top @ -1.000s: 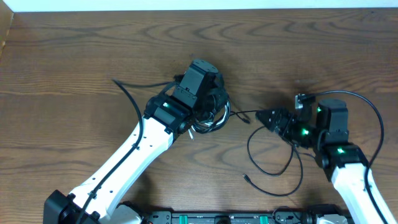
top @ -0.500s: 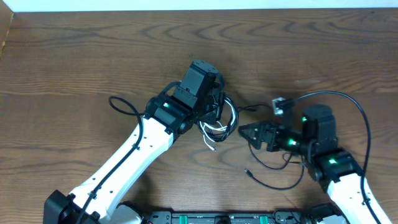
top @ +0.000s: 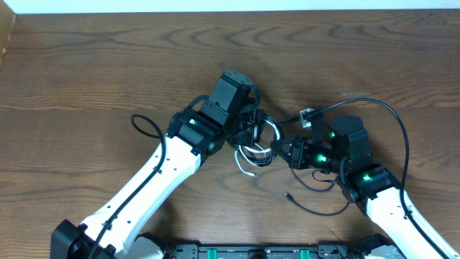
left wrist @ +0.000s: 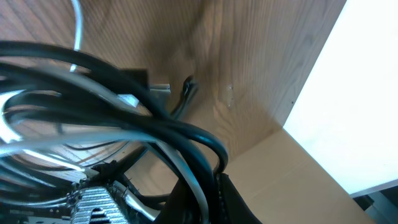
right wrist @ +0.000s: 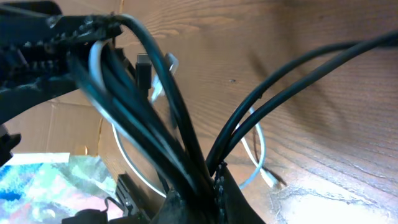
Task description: Untangle cables
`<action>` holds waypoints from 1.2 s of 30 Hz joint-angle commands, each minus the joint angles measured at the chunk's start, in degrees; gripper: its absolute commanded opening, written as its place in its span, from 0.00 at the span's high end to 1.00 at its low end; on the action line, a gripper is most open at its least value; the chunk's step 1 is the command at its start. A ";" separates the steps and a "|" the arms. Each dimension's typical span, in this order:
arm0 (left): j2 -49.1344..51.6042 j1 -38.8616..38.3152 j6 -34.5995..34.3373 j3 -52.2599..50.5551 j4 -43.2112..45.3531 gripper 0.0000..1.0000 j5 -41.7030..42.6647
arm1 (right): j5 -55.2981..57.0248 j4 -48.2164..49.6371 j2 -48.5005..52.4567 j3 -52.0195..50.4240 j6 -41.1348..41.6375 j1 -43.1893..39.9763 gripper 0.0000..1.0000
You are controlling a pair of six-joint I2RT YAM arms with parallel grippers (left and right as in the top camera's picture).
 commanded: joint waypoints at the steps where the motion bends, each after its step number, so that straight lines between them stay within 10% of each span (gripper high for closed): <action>1: -1.22 0.59 4.35 -0.31 -0.13 0.70 1.79 | 2.75 0.07 0.15 0.00 0.59 -0.15 0.99; 4: -1.22 1.73 17.35 -0.31 -0.11 0.32 1.49 | 2.69 -0.04 0.02 0.00 0.59 -0.96 0.99; 15: -1.22 4.87 81.61 -0.31 -6.01 0.13 -1.49 | -6.40 -1.11 -0.07 0.00 0.33 -5.68 0.99; 22: -1.22 4.85 90.14 -2.73 -9.22 0.07 -0.33 | -26.80 -1.07 -0.07 0.00 -5.18 -14.19 0.99; 31: -1.16 4.79 92.83 -7.04 5.81 0.09 25.00 | -39.21 -1.03 -0.07 0.00 -6.82 -18.45 0.99; 36: -1.16 4.81 92.83 -7.21 6.19 0.61 28.98 | -37.42 -1.07 -0.07 0.00 -7.61 -18.51 0.99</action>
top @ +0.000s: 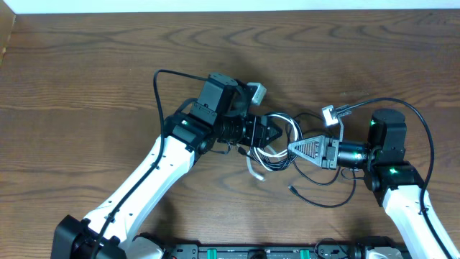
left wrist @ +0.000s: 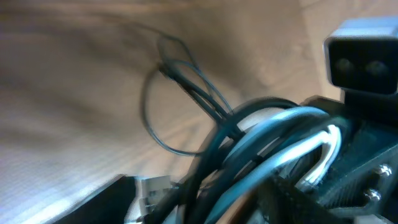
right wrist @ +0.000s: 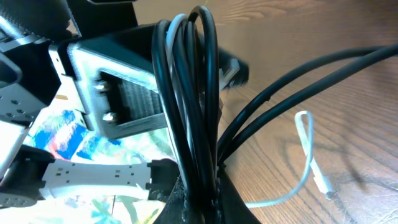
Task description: Untangle cables
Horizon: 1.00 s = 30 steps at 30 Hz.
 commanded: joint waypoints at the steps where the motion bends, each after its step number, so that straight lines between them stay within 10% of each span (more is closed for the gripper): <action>1: -1.07 0.04 1.60 -0.15 0.04 0.72 6.05 | -1.99 0.22 -0.15 0.02 -1.97 -0.42 0.99; 6: -1.07 0.04 1.55 -0.15 0.04 0.92 5.57 | 1.44 -0.28 -0.17 0.02 -3.45 -0.42 0.98; 11: -1.07 0.04 -5.14 -0.15 -1.22 0.92 -5.62 | 6.08 -3.74 -0.17 0.02 -10.14 -0.42 0.45; 14: -1.07 0.04 -15.58 -0.15 -3.80 0.92 -18.21 | 11.74 -6.69 -0.17 0.02 -10.29 -0.42 0.34; 20: -1.07 0.00 -21.22 -0.15 -3.61 0.92 -22.95 | 16.09 -12.74 -0.17 0.02 -9.79 -0.42 0.42; 30: -1.07 -2.49 -6.49 -0.15 -3.63 0.92 -22.29 | 8.48 -8.55 -0.17 0.02 -8.70 -0.22 0.56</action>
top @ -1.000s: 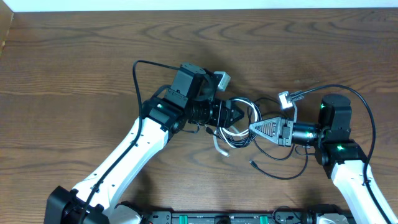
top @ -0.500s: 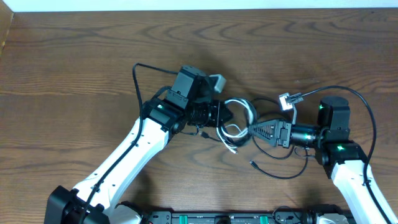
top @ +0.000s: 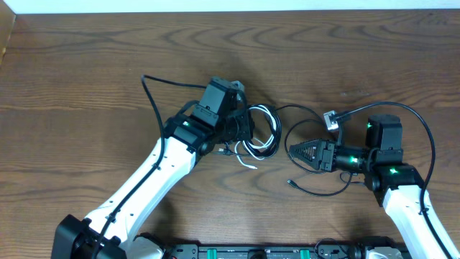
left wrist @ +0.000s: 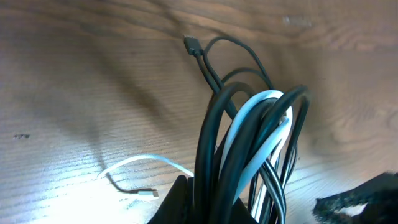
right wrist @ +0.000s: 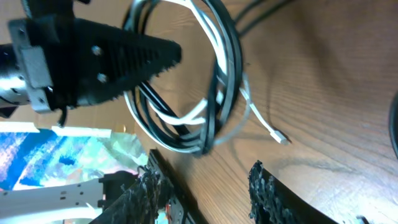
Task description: Untangle cables
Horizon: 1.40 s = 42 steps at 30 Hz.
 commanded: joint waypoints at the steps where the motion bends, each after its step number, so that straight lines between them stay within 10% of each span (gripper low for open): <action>1: -1.05 -1.84 5.70 0.24 0.28 0.92 -0.52 | -2.49 1.53 -0.17 0.00 -0.24 0.09 0.56; 42: -1.05 -5.49 17.38 0.24 1.84 0.92 1.25 | 13.53 4.59 0.50 0.02 2.45 7.80 0.52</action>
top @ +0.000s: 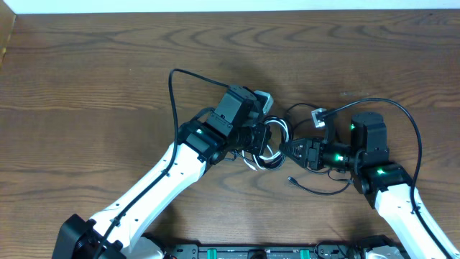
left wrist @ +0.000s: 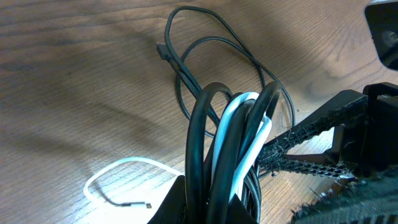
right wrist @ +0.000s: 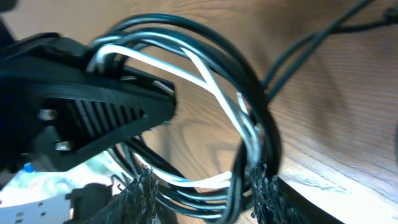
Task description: Untangle cables
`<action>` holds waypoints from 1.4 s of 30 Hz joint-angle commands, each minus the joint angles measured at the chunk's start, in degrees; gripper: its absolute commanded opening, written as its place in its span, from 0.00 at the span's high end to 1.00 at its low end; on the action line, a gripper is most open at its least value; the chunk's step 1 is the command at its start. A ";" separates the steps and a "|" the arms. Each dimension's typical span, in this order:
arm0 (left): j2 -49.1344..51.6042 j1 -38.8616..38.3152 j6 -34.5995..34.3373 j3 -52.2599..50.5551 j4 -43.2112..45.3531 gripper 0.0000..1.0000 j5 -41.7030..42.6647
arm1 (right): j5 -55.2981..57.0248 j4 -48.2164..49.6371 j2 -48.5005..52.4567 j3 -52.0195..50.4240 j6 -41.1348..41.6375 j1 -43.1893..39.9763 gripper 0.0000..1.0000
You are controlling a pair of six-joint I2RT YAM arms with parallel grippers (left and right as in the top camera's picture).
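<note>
A coil of black and white cables (top: 272, 142) hangs from my left gripper (top: 263, 139), which is shut on it; the strands rise between its fingers (left wrist: 214, 194). My right gripper (top: 289, 150) is open, and its two ribbed fingers (right wrist: 264, 190) stand either side of the coil's strands (right wrist: 249, 134). In the left wrist view the right gripper's fingers (left wrist: 305, 149) lie against the coil. A white cable end (left wrist: 121, 186) trails on the wood. A thin black cable with a plug (left wrist: 164, 51) loops away behind the coil.
A grey plug (top: 317, 114) lies beside the right arm, with a black cable (top: 411, 137) arching over that arm. A small black plug (top: 290, 179) rests near the front. Another black cable (top: 175, 85) runs up left of the left arm. A cardboard box corner (top: 6, 32) stands far left.
The left gripper has carried the coil right and nearer the front. The right gripper, then open and apart from the coil, now has its open fingers round the coil's strands.
Both grippers were shut on the bundle, close together. Then they stood farther apart, each still holding strands. Then the right gripper was open and free while the left kept the coil. Now the right fingers stand round the coil again.
</note>
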 commanded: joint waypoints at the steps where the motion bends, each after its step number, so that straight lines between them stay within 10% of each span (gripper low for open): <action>1: -1.05 0.02 1.31 0.24 0.22 0.92 0.20 | 2.75 -0.57 -0.24 0.02 -0.94 -0.09 0.52; 17: -1.01 -0.04 1.18 0.24 5.05 0.92 12.96 | -8.39 4.09 -0.26 0.02 1.66 2.64 0.56; 35: -1.01 0.04 -6.23 0.24 4.90 0.92 -4.59 | -18.16 3.13 -0.26 0.00 3.32 2.58 0.62; 42: -1.01 0.02 -8.02 0.24 4.61 0.92 -5.51 | -19.19 4.26 -0.26 0.00 2.03 2.60 0.84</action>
